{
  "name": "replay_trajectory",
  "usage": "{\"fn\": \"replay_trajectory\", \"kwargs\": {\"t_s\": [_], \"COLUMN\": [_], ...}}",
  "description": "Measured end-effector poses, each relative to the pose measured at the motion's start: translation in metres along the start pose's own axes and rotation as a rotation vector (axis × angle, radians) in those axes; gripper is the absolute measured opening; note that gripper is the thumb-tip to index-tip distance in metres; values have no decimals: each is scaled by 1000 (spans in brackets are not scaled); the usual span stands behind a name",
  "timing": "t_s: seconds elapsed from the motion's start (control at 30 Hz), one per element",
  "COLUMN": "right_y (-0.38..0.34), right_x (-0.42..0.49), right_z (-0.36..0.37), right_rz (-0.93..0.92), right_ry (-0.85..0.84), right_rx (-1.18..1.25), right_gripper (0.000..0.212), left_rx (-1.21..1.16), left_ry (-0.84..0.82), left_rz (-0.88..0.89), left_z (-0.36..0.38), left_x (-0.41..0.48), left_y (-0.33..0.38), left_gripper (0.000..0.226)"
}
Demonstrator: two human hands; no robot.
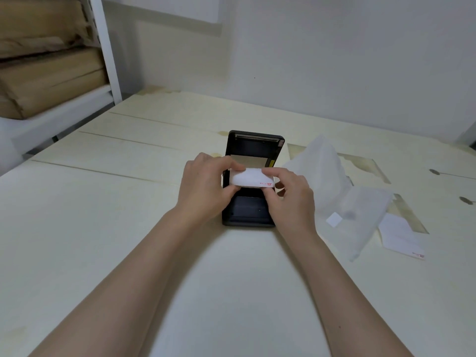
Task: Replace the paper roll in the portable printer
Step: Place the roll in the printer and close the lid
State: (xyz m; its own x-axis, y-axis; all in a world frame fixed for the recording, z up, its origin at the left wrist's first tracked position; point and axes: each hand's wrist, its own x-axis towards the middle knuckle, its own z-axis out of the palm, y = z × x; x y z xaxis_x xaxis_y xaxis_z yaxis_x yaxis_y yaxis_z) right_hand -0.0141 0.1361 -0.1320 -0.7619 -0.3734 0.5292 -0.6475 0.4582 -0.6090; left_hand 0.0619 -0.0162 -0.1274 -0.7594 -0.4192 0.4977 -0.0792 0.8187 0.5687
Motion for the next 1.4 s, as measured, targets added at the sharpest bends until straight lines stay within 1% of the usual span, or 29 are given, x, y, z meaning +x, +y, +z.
{"fn": "replay_trajectory", "kwargs": {"t_s": [0.07,0.17,0.23,0.33,0.37,0.43,0.5,0.57,0.63,0.83,1.0,1.17,1.3,1.4], "right_y": [3,7,9,11,11,10,10,11,11,12,14,12,11,11], "right_x": [0,-2,-1,-1,-1,-2,-2,-3,-4,-7,-9,-15,-22,-25], "right_z": [2,7,9,6,4,1,-3,-6,-9,-13,-16,-24,-31,-33], "right_rz": [1,15,18,28,26,11,-15,-43,-62,-76,-70,-51,-38,-26], "right_ry": [-3,-39,-49,-72,-83,-111,-133,-150,-166,-186,-234,-279,-299,-309], "right_rx": [-10,-45,-56,-60,-68,-96,-124,-146,-156,-138,-130,-134,-132,-120], "right_gripper": [29,27,26,23,22,20,18,16,15,15,16,18,19,19], "left_rx": [-3,-15,18,50,60,89,96,84,90,77,81,185,279,302], "left_ry": [-30,-77,-114,-193,-249,-388,-480,-561,-615,-507,-405,-364,-306,-266], "left_rz": [-45,-89,-84,-31,2,74,102,83,88,113,170,190,242,253], "left_z": [3,5,5,-2,-5,-10,-12,-13,-12,-2,6,5,5,6], "left_x": [-1,0,-1,-4,-5,-9,-12,-13,-15,-20,-25,-28,-34,-39], "left_y": [-1,-1,-1,-4,-4,-4,-4,-7,-10,-4,-1,4,7,7], "left_gripper": [21,20,23,25,33,58,77,91,98,88,69,75,71,62]}}
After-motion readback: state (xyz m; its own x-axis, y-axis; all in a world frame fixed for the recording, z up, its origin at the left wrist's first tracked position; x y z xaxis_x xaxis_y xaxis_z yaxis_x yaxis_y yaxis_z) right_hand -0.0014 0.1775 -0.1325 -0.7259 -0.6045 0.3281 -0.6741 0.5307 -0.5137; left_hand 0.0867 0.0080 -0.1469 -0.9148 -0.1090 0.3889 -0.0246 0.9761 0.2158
